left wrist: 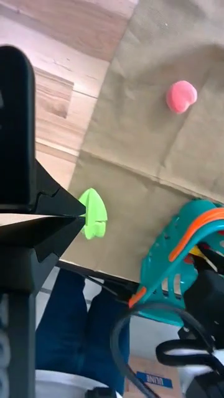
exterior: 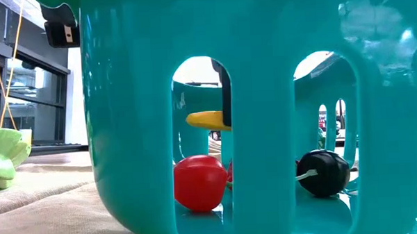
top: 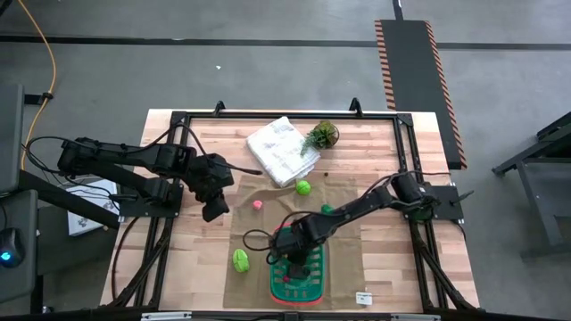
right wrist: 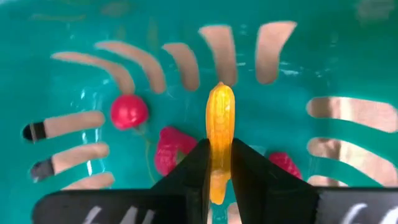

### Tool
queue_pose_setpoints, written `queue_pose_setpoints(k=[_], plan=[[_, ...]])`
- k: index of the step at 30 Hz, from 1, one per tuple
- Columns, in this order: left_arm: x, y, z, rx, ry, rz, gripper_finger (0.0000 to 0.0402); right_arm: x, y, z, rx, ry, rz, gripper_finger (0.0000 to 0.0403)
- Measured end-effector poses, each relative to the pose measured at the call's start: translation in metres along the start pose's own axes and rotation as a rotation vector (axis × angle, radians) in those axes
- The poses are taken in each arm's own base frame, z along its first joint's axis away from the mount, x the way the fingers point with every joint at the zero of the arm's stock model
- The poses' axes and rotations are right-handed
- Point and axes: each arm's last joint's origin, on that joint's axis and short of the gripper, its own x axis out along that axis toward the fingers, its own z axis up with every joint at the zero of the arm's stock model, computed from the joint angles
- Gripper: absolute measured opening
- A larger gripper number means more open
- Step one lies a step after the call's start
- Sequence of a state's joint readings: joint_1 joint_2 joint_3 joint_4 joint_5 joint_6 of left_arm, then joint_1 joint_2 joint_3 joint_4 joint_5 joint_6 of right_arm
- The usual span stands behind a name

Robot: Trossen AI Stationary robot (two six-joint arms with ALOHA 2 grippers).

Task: Pick and placing Produce into tupperware
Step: Put the yellow corn into the blue bin, then put the green starfruit into the blue bin

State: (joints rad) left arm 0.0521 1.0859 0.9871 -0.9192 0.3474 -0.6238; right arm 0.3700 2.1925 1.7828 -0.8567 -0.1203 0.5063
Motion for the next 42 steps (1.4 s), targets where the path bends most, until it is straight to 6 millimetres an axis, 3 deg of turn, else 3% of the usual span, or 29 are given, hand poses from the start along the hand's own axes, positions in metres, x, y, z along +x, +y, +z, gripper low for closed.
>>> queue_pose_setpoints(k=[12,23,32,37,42], plan=[[0.000,0.001,-0.002,0.036,0.014,0.012,0.0003,0.003,-0.001,-0.002,0.064,0.018,-0.025,0.0049],[0.001,0.001,0.001,0.032,-0.009,0.023,0.0003,0.000,-0.003,0.000,0.066,0.020,-0.034,0.0154],[-0.007,-0.004,-0.008,0.328,0.078,-0.132,0.0003,-0.049,0.007,0.011,-0.058,-0.044,-0.242,0.0165],[-0.031,-0.010,-0.011,0.402,0.110,-0.058,0.0003,-0.077,0.007,0.007,-0.118,-0.042,-0.453,0.0165],[-0.058,-0.022,-0.004,0.490,-0.009,0.052,0.0003,-0.108,-0.005,0.004,-0.108,-0.044,-0.594,0.0165]])
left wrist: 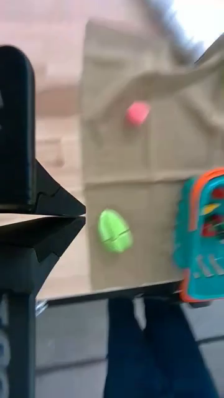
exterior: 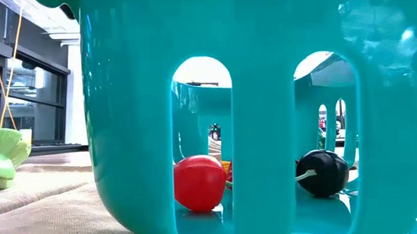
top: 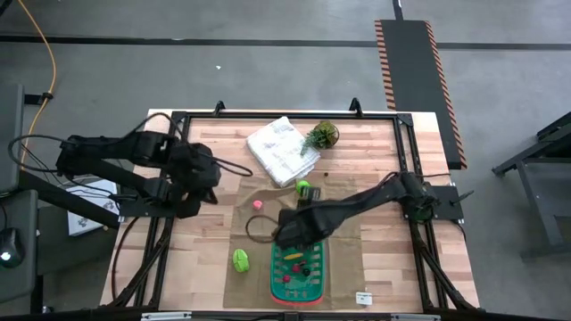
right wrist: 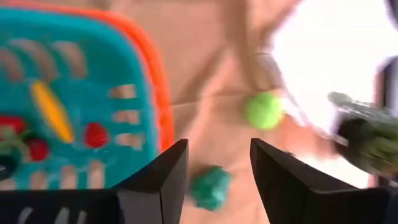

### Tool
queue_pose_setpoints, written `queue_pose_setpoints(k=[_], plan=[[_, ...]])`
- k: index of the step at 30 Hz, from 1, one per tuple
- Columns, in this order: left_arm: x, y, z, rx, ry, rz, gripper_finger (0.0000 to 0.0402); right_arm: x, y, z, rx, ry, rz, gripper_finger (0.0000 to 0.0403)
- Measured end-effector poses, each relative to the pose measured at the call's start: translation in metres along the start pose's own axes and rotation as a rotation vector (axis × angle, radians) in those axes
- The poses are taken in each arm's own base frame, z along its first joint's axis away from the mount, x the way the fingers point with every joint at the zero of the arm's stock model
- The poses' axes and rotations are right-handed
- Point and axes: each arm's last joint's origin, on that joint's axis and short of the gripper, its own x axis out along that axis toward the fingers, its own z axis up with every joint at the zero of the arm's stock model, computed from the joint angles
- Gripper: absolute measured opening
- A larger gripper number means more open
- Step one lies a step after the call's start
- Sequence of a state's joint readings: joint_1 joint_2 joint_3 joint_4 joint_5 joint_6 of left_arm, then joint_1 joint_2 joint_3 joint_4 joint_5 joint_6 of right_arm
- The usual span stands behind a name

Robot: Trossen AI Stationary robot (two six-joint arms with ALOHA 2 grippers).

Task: Pick and placing Produce into tupperware
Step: Put the green starfruit into the blue bin

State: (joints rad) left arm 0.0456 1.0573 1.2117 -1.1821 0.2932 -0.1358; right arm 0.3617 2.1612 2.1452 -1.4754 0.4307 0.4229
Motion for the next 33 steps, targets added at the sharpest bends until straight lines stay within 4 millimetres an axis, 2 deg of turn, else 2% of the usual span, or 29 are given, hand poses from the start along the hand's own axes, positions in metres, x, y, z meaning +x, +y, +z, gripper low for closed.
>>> queue_pose_setpoints(k=[3,6,10,13,18,23,26,29,33], plan=[[-0.015,-0.004,0.008,0.046,-0.074,0.041,0.0003,-0.022,-0.027,-0.009,0.072,-0.032,-0.056,0.0165],[-0.026,-0.007,0.013,0.060,-0.122,0.070,0.0003,-0.044,-0.055,-0.027,0.163,-0.077,-0.116,0.0165],[-0.036,-0.010,0.017,0.070,-0.169,0.076,0.0003,-0.071,-0.088,-0.069,0.312,-0.151,-0.124,0.0165],[-0.036,-0.012,0.020,0.021,-0.216,0.042,0.0003,-0.077,-0.101,-0.109,0.429,-0.237,-0.053,0.0165],[-0.038,-0.022,0.020,0.012,-0.282,-0.013,0.0003,-0.072,-0.109,-0.171,0.623,-0.396,0.238,0.0165],[-0.058,-0.024,0.001,-0.013,-0.323,0.016,0.0003,-0.058,-0.120,-0.216,0.811,-0.499,0.430,0.0165],[-0.078,-0.022,-0.020,-0.048,-0.384,0.089,0.0003,-0.049,-0.124,-0.233,0.880,-0.538,0.482,0.0165],[-0.093,-0.022,-0.038,-0.068,-0.435,0.119,0.0003,-0.042,-0.128,-0.242,0.962,-0.560,0.516,0.0165],[-0.096,-0.025,-0.044,0.028,-0.415,0.026,0.0003,-0.042,-0.133,-0.245,1.053,-0.567,0.540,0.0165]])
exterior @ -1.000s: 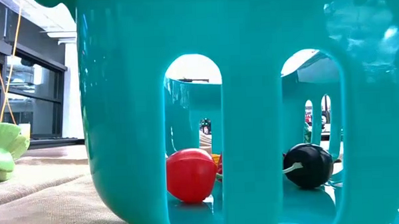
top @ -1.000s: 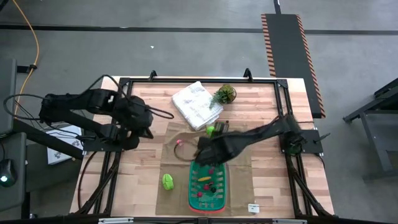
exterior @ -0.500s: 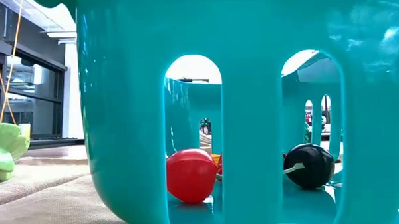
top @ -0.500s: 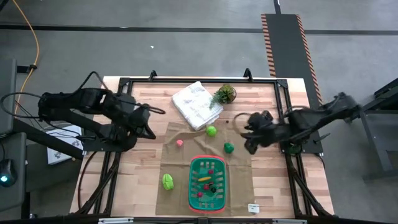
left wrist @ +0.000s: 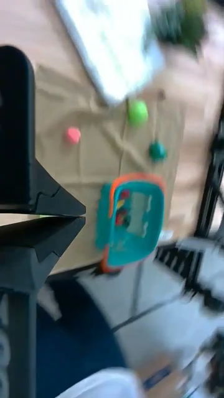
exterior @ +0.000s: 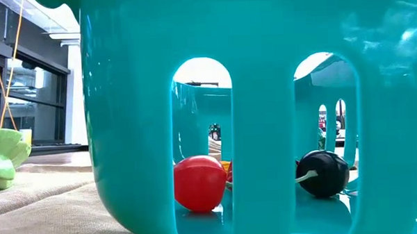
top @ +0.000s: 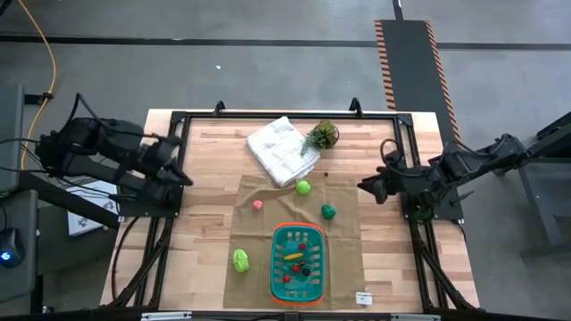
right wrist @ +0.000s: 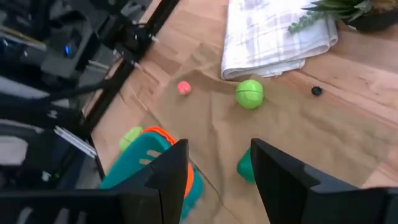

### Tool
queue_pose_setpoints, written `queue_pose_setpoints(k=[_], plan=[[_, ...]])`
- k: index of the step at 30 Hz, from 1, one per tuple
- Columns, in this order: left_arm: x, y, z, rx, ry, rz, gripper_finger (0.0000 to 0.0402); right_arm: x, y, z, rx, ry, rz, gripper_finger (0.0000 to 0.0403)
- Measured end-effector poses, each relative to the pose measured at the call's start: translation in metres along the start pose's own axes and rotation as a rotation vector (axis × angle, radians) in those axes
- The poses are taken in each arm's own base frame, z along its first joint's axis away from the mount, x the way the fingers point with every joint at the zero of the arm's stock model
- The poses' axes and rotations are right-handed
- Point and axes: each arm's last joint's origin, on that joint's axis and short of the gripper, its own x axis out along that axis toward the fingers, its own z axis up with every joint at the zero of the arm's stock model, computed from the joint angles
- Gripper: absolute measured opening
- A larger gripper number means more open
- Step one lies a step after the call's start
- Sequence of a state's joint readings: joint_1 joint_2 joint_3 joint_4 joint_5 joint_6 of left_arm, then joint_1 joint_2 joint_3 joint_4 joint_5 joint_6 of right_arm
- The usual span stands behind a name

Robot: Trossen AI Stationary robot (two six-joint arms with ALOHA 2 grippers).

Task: Pick and placing Produce into tupperware
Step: Put the green starfruit into the blue bin

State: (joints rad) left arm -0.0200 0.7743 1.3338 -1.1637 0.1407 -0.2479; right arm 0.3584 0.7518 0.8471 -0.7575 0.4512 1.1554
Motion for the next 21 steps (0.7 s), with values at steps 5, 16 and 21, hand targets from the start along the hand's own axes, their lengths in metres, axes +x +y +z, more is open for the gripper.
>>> queue_pose_setpoints(k=[5,16,21], plan=[[0.005,-0.004,-0.004,0.176,0.104,-0.171,0.0046,-0.003,0.001,0.005,0.106,-0.037,-0.001,0.0165],[0.034,0.001,-0.003,0.536,0.285,-0.166,0.0257,-0.004,-0.009,0.004,0.231,-0.114,-0.118,0.0165],[0.056,0.004,0.002,0.628,0.376,-0.161,0.0290,-0.004,-0.014,0.002,0.258,-0.103,-0.170,0.0165]])
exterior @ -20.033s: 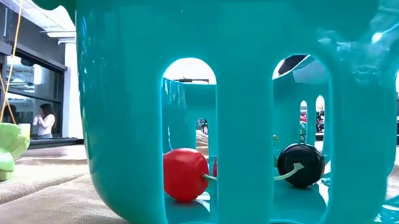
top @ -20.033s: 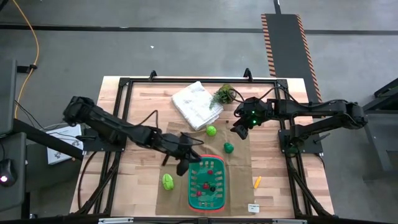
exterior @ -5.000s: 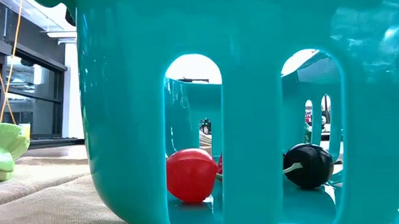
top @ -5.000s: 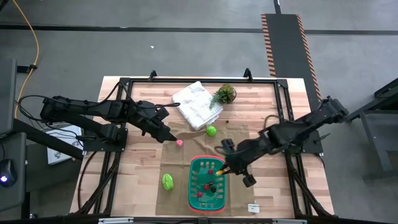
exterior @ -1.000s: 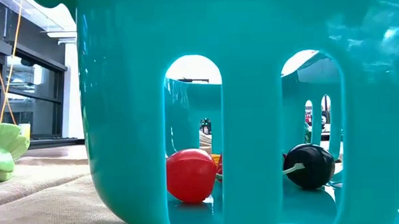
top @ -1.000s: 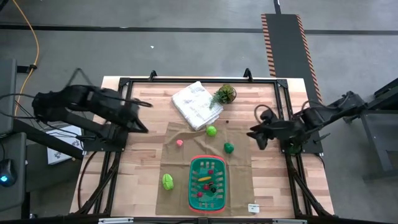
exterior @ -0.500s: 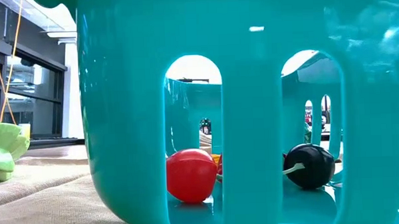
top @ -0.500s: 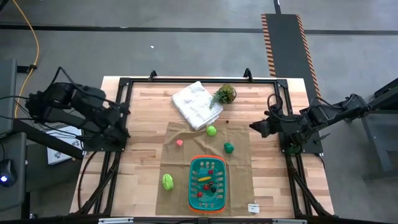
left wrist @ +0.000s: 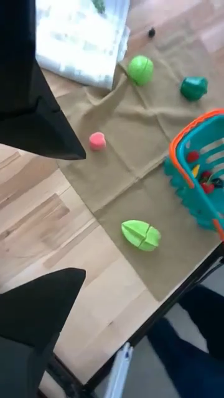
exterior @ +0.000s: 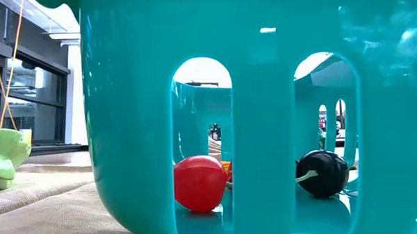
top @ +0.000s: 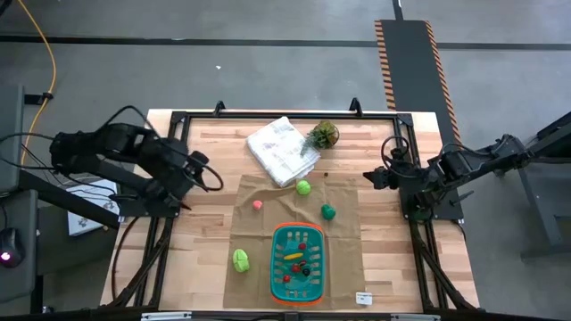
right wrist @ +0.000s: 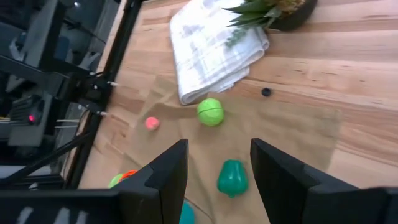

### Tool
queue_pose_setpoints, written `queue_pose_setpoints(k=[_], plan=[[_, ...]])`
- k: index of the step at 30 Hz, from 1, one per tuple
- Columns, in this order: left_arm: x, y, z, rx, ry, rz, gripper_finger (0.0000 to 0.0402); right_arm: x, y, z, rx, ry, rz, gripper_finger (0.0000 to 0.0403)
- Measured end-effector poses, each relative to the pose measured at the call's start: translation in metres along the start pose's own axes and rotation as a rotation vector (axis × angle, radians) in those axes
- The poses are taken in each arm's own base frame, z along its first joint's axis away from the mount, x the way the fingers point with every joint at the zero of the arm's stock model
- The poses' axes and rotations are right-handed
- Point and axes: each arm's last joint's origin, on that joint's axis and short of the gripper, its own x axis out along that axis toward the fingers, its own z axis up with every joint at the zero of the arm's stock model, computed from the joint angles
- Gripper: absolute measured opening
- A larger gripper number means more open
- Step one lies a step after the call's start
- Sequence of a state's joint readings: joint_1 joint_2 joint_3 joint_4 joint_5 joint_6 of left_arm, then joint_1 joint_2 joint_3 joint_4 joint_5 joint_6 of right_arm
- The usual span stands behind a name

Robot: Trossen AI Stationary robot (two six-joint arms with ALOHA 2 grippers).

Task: Pick and placing Produce into tupperware
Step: Put the green starfruit into the blue bin

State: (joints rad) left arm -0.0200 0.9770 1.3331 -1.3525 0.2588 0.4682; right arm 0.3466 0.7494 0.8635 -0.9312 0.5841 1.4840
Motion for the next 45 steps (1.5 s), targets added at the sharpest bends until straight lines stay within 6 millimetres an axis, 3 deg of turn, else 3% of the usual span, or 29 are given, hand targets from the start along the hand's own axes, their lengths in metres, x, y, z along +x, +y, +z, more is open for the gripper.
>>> queue_pose_setpoints(k=[6,12,23,37,45], plan=[[0.022,0.012,0.012,0.061,0.049,-0.053,0.0307,0.000,-0.003,0.000,-0.016,0.002,-0.026,0.0165],[0.044,0.006,0.030,0.263,0.084,-0.063,0.0299,0.000,-0.006,0.000,-0.037,0.007,-0.057,0.0165],[0.117,-0.002,0.034,0.282,0.291,-0.136,0.0276,-0.001,-0.011,-0.002,-0.087,0.052,-0.093,0.0165],[0.150,0.001,0.037,0.296,0.096,-0.167,0.0271,-0.004,-0.016,-0.001,-0.102,0.078,-0.117,0.0165],[0.175,-0.001,0.021,0.312,0.058,-0.189,0.0271,-0.005,-0.018,-0.001,-0.109,0.081,-0.127,0.0165]])
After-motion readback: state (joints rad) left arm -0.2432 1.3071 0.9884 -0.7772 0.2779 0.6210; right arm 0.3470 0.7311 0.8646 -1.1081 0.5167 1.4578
